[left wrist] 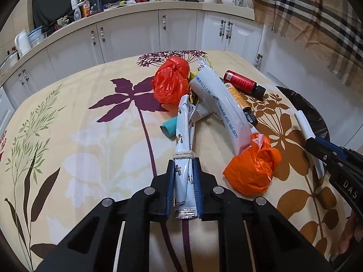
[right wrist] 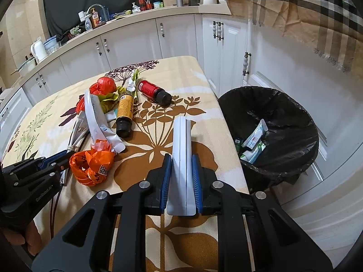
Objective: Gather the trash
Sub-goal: 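Grasp the long white strip with the right tool while the left tool grasps the string-tied silver tube, then carry the white strip and silver tube over the black trash bin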
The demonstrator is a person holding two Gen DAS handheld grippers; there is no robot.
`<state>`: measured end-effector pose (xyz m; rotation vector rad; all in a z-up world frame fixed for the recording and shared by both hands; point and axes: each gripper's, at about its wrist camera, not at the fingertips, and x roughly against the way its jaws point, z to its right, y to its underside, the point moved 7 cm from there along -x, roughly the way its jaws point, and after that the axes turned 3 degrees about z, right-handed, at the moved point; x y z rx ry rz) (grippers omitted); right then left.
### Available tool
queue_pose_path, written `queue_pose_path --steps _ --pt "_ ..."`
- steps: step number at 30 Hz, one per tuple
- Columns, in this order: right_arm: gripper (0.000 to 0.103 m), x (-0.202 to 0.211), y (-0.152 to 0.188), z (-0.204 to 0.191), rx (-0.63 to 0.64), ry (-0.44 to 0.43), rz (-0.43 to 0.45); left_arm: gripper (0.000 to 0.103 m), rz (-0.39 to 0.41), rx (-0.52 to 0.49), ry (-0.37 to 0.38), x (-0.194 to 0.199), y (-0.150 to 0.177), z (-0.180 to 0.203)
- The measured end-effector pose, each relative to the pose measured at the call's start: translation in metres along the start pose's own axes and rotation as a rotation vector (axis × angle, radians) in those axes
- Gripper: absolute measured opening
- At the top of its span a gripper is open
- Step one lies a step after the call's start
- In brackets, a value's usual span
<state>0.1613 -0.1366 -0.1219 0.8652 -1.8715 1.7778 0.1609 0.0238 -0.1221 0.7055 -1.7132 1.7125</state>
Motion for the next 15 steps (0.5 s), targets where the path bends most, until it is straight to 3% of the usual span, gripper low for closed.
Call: queue_pose_path --steps 8,15 --pt "0.018 0.013 -0.006 0.002 0.005 0.001 0.041 0.017 0.042 0.009 0.034 0.025 0.002 0.001" --pt "0.018 0.029 -0.025 0.019 0.007 0.050 0.124 0.017 0.166 -0.012 0.041 0.052 -0.027 0.017"
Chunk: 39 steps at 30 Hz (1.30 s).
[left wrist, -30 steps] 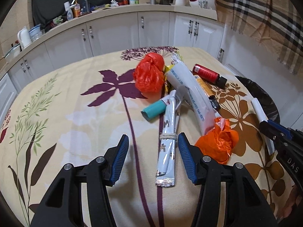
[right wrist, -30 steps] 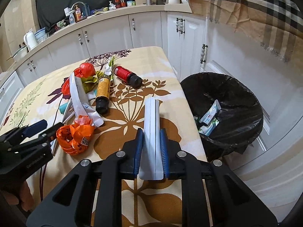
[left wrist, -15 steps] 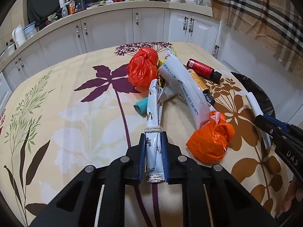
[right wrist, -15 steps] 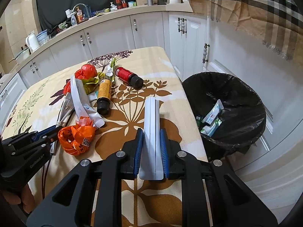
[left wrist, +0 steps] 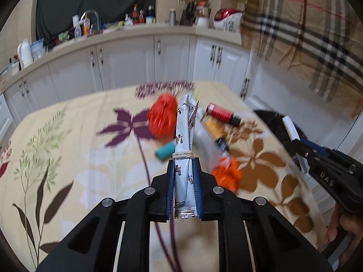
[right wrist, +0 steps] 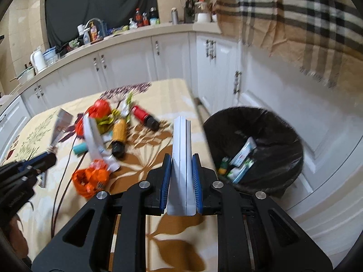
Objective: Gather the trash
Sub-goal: 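Carry the white strip and silver tube over the black trash bin, then open both tools to drop the strip and tube into the bin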
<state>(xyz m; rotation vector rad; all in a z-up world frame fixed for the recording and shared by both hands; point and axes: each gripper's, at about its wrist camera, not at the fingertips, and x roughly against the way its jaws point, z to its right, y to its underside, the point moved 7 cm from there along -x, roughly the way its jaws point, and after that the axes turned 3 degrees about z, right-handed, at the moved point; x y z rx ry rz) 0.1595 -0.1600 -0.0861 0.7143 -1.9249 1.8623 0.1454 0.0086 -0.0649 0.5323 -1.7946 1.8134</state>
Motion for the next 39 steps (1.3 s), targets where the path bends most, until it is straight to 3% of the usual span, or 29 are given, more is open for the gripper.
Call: queue_pose_path --steps 8,17,36,39 --pt "0.018 0.002 -0.025 0.046 -0.007 0.130 0.075 0.017 0.079 -0.051 0.032 -0.010 -0.032 0.042" --pt "0.018 -0.016 -0.040 0.095 -0.016 0.240 0.115 0.017 0.104 -0.114 0.065 -0.041 -0.058 0.103" --pt "0.019 -0.082 -0.038 0.172 -0.105 0.287 0.061 0.017 0.024 -0.234 0.055 -0.139 -0.079 0.199" --pt "0.024 -0.096 -0.039 0.180 -0.113 0.302 0.052 0.025 -0.007 -0.253 0.048 -0.154 -0.077 0.206"
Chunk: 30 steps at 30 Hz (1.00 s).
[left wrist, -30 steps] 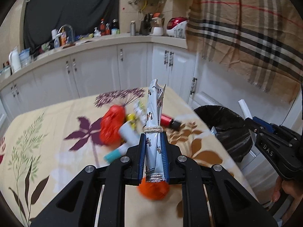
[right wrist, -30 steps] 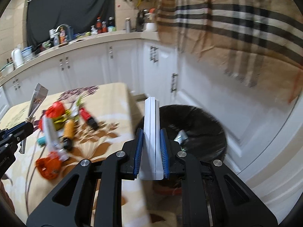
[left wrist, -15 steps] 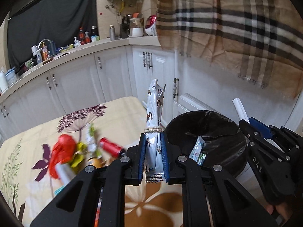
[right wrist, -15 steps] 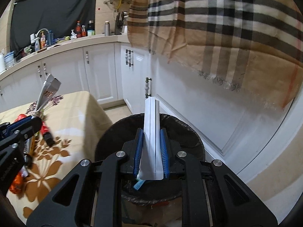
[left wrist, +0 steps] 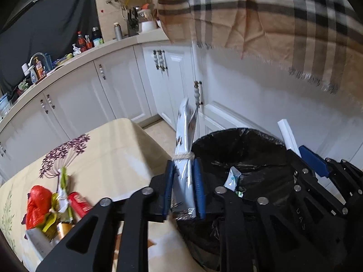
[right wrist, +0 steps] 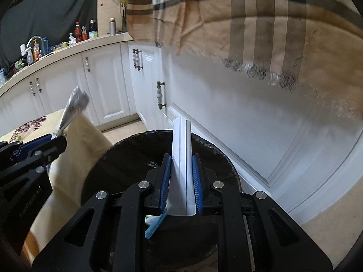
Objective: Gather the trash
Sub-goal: 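Open both tools to drop the strip and tube into the bin, then move both open tools back over the table items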
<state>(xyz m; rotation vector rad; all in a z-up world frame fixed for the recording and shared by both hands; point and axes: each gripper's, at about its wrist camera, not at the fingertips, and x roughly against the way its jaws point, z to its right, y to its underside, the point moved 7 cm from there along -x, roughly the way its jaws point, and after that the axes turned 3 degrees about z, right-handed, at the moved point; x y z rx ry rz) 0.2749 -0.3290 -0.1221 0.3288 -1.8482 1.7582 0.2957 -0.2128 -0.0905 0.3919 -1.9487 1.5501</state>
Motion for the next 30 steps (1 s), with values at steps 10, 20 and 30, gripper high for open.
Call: queue_pose_path --steps 10,20,30 --pt "0.061 -0.020 0.004 0.013 -0.029 0.043 -0.004 0.051 -0.024 0.025 -0.009 -0.007 0.002 -0.005" --pt "0.079 0.024 0.005 -0.005 -0.028 -0.003 0.034 0.057 0.008 0.059 0.002 0.038 0.016 -0.028" --pt "0.089 0.081 0.007 -0.028 -0.069 -0.056 0.081 0.060 0.030 0.108 -0.053 0.093 0.047 -0.081"
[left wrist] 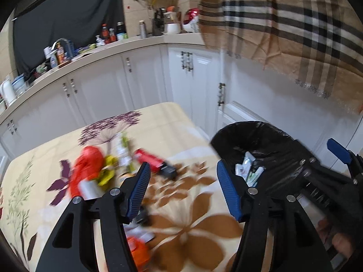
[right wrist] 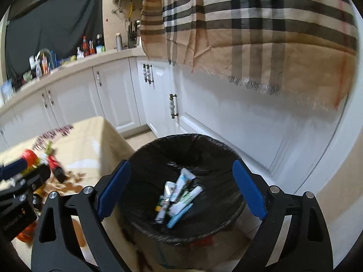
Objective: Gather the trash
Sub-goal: 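Move both open tools back over the table items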
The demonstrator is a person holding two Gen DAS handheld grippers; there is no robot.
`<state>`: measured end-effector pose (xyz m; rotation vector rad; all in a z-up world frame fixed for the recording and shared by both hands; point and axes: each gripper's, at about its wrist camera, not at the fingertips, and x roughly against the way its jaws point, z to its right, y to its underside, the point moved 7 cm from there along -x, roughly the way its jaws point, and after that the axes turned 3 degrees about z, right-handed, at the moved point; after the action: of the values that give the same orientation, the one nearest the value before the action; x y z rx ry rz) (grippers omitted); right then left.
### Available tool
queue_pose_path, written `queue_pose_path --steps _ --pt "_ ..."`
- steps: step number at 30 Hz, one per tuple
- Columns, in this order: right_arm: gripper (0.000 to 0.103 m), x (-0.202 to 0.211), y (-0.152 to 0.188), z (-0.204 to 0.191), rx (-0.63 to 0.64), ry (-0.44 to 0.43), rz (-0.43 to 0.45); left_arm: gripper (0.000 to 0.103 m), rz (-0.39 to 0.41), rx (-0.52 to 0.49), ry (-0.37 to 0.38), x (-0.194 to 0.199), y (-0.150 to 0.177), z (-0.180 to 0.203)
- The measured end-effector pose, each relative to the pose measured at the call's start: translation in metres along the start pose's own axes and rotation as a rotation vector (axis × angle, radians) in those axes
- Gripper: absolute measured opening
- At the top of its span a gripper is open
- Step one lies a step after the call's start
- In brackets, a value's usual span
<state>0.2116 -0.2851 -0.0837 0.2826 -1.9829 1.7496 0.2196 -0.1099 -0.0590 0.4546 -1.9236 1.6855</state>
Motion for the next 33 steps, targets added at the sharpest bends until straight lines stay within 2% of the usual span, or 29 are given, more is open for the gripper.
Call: queue_pose_path --steps 5,9,20,27,33 --pt "0.089 0.023 0.005 -0.014 -0.009 -0.021 -0.006 0.063 0.005 0.033 -0.053 0.024 0.017 -0.039" --pt "0.089 0.038 0.013 -0.040 0.055 -0.044 -0.028 0.063 0.000 0.062 -0.096 0.039 0.032 -0.069" --pt "0.089 0.072 0.049 -0.143 0.197 -0.200 -0.078 0.063 -0.029 0.155 -0.221 0.069 0.078 -0.156" --pt "0.089 0.080 0.075 -0.202 0.287 -0.282 -0.134 0.063 -0.044 0.219 -0.295 0.082 0.103 -0.207" --pt "0.089 0.072 0.091 -0.226 0.349 -0.275 -0.211 0.063 -0.065 0.261 -0.322 0.083 0.116 -0.235"
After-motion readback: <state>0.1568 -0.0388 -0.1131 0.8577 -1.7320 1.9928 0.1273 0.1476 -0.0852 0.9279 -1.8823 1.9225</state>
